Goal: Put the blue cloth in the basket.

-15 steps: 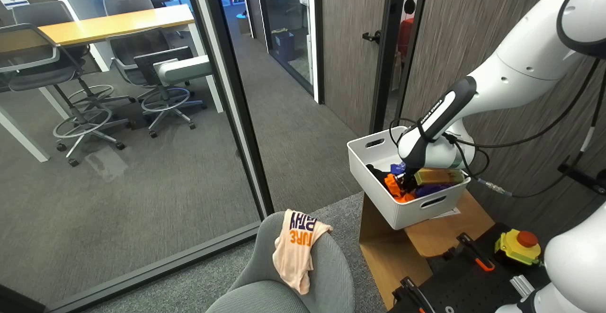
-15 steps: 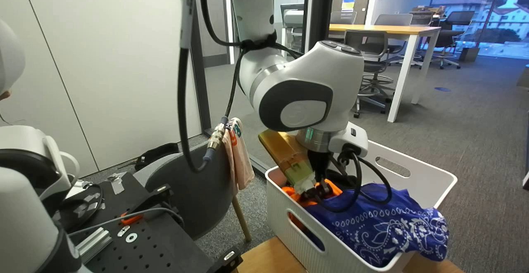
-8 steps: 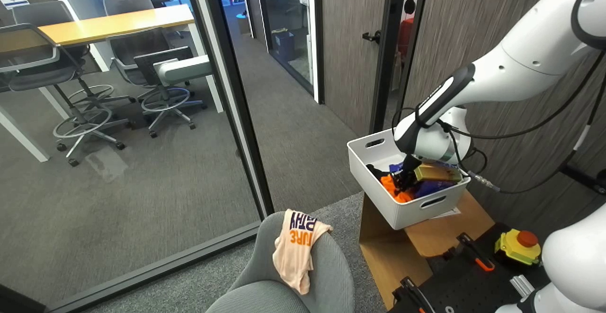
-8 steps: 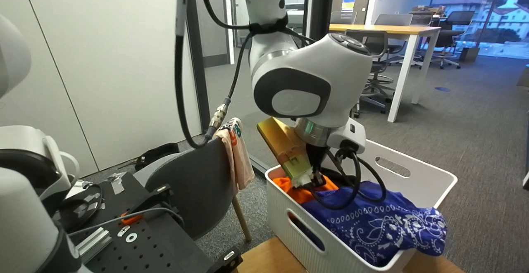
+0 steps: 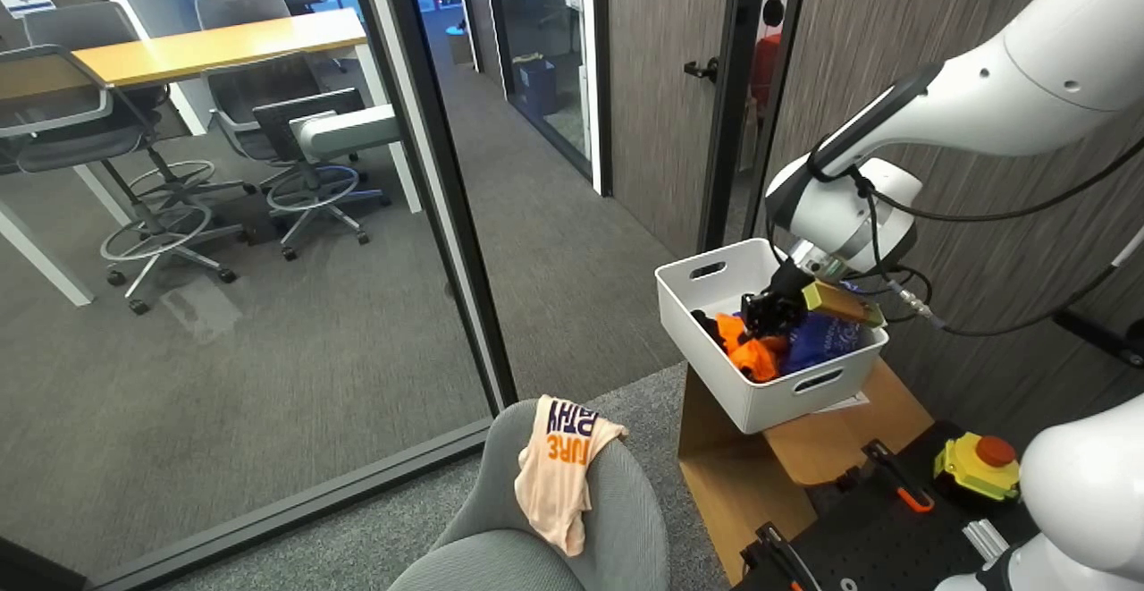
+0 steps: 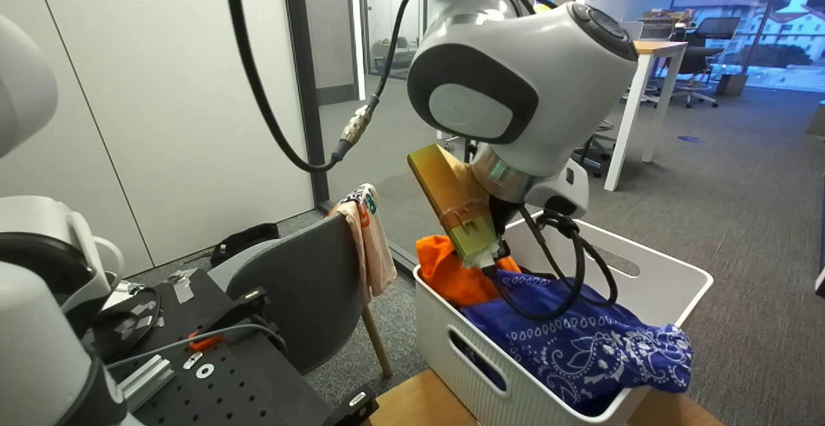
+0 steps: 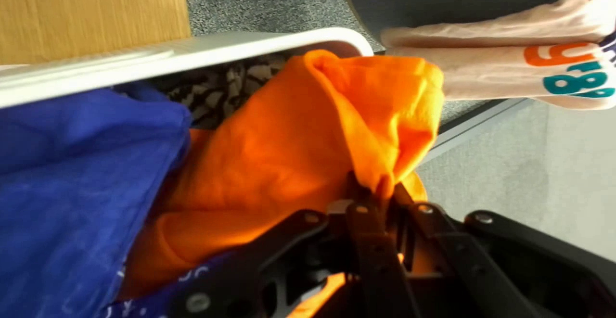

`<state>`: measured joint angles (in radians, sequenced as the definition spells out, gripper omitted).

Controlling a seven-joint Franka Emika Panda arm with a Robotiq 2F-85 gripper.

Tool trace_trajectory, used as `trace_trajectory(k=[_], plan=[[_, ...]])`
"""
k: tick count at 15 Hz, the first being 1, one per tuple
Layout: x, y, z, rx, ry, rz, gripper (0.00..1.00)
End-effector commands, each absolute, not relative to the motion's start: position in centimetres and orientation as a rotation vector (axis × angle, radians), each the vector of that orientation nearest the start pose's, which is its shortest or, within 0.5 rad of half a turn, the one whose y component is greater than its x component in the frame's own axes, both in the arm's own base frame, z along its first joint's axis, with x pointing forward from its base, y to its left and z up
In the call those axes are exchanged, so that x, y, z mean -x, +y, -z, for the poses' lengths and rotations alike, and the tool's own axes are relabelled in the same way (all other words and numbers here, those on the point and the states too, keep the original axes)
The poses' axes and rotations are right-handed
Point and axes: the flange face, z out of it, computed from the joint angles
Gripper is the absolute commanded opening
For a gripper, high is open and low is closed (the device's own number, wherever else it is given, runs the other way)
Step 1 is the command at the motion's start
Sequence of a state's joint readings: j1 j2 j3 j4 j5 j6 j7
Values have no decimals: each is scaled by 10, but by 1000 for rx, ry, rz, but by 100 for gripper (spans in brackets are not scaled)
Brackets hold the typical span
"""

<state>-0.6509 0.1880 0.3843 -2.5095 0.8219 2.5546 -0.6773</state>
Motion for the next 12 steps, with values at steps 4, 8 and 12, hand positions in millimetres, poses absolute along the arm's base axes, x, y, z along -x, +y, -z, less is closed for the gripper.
trace_trajectory(k=[4, 8, 12], plan=[[-433, -104, -277, 2515, 290, 227, 11], [-439, -83, -317, 2495, 194, 279, 11], [-448, -54, -356, 2487, 86, 341, 11]])
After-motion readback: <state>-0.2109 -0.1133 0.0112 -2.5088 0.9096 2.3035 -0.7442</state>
